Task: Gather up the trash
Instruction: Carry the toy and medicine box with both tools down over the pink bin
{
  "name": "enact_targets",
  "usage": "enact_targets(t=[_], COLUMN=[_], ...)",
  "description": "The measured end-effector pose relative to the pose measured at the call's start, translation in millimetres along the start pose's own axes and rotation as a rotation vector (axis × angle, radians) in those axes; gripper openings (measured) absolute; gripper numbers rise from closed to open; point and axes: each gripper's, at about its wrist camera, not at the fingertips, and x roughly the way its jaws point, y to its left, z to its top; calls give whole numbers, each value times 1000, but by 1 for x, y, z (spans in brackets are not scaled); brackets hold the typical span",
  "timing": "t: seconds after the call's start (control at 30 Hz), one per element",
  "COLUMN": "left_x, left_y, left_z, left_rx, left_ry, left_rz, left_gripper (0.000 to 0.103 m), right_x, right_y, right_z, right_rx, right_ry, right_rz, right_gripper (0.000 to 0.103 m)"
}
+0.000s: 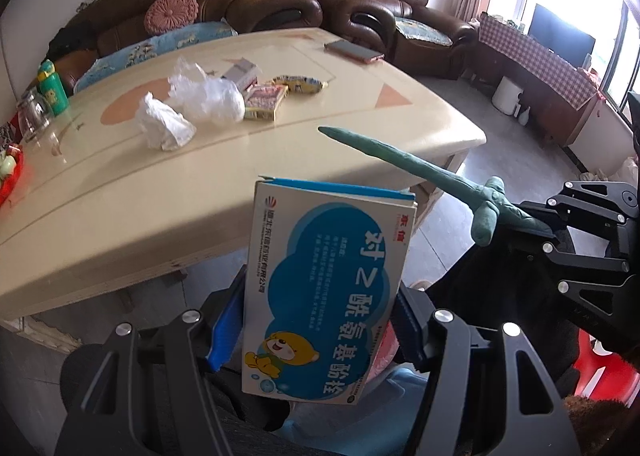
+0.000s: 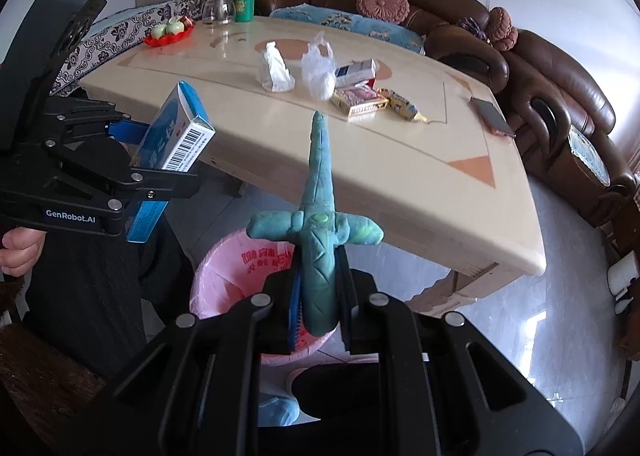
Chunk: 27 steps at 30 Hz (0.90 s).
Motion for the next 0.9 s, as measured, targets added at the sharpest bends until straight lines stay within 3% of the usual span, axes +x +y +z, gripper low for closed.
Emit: enact_targets(t=[0.63, 0.9], left_x=[66, 98], left_y=[14, 18], left_z=[-15, -24], left_rx=[-70, -95], left_ry=[148, 223], left_rz=[-48, -70], left_gripper=[63, 63], right_x=[58, 90], right_y=[9, 13], right_z=[-25, -34], right_rx=[23, 50], right_ry=[158, 246], right_rz=[62, 131], right_gripper=[16, 16])
